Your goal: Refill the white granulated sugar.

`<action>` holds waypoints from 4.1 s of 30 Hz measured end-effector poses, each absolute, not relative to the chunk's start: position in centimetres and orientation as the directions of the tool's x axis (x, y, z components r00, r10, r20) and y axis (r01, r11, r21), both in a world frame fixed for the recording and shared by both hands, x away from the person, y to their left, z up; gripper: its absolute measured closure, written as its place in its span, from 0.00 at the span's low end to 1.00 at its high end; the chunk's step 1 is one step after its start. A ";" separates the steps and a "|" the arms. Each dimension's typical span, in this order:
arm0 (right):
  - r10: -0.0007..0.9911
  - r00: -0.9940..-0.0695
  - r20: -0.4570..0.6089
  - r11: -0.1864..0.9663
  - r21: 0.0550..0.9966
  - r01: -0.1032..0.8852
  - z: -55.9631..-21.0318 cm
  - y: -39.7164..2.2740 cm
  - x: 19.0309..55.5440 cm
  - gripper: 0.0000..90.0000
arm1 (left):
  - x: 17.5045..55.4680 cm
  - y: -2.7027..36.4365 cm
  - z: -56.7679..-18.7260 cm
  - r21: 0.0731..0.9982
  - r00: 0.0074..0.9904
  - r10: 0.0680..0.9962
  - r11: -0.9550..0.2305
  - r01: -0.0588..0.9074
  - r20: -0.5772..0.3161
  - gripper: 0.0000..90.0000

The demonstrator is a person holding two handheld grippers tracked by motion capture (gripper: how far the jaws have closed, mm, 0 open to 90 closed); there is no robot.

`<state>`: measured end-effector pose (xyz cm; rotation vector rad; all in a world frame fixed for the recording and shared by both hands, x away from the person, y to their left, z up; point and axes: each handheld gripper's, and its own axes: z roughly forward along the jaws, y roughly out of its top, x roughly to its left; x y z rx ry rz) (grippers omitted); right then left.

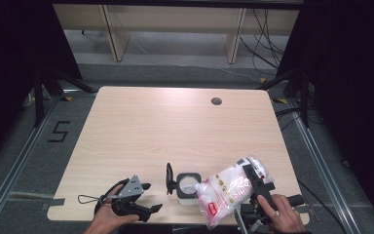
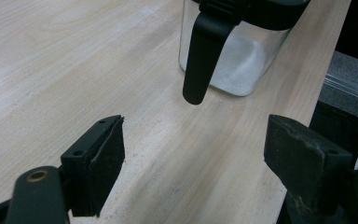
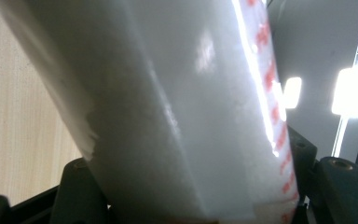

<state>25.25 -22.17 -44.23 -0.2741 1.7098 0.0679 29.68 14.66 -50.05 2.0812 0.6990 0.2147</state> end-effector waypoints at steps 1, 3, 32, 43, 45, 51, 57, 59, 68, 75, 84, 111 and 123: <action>-0.141 -0.128 -0.982 0.968 -0.110 -0.228 -44.2 -22.2 25.3 0.42 | 29.7 14.7 -50.0 0.809 0.824 0.555 -0.432 0.399 -0.110 0.22; -0.156 -0.116 -0.981 0.963 -0.125 -0.240 -44.0 -22.2 25.3 0.42 | 29.8 14.7 -50.0 0.813 0.836 0.542 -0.446 0.373 -0.086 0.22; -0.098 -0.158 -0.982 0.976 -0.064 -0.208 -44.2 -22.3 25.2 0.42 | 29.7 14.6 -50.1 0.809 0.825 0.554 -0.433 0.398 -0.109 0.22; -0.100 -0.155 -0.983 0.975 -0.065 -0.215 -44.2 -22.3 25.3 0.42 | 29.7 14.7 -50.0 0.807 0.825 0.556 -0.437 0.398 -0.105 0.22; -0.109 -0.153 -0.982 0.975 -0.075 -0.210 -44.1 -22.3 25.2 0.42 | 29.7 14.6 -50.1 0.811 0.825 0.553 -0.430 0.398 -0.112 0.22; -0.120 -0.134 -0.984 0.969 -0.087 -0.230 -44.2 -22.3 25.4 0.42 | 29.7 14.6 -50.1 0.811 0.826 0.553 -0.431 0.395 -0.108 0.22; -0.134 -0.135 -0.982 0.969 -0.102 -0.225 -44.1 -22.1 25.3 0.42 | 29.8 14.7 -50.1 0.810 0.826 0.552 -0.433 0.396 -0.109 0.22; -0.129 -0.139 -0.982 0.971 -0.097 -0.218 -44.0 -22.1 25.2 0.42 | 29.8 14.7 -50.1 0.810 0.828 0.551 -0.437 0.392 -0.104 0.22; -0.124 -0.143 -0.982 0.974 -0.093 -0.209 -44.1 -22.2 25.1 0.42 | 29.8 14.6 -50.1 0.810 0.826 0.553 -0.432 0.396 -0.108 0.22; -0.117 -0.142 -0.983 0.971 -0.083 -0.222 -44.1 -22.2 25.2 0.42 | 29.7 14.6 -50.1 0.807 0.824 0.556 -0.436 0.400 -0.108 0.22; -0.115 -0.147 -0.982 0.972 -0.081 -0.219 -44.2 -22.2 25.2 0.42 | 29.8 14.7 -50.1 0.807 0.826 0.554 -0.439 0.396 -0.104 0.22; -0.144 -0.122 -0.982 0.970 -0.116 -0.214 -44.0 -22.1 25.0 0.42 | 29.7 14.7 -50.1 0.810 0.826 0.553 -0.434 0.396 -0.108 0.22; -0.111 -0.126 -0.986 0.971 -0.080 -0.227 -44.2 -22.3 25.1 0.42 | 29.7 14.7 -50.0 0.807 0.825 0.554 -0.435 0.399 -0.109 0.22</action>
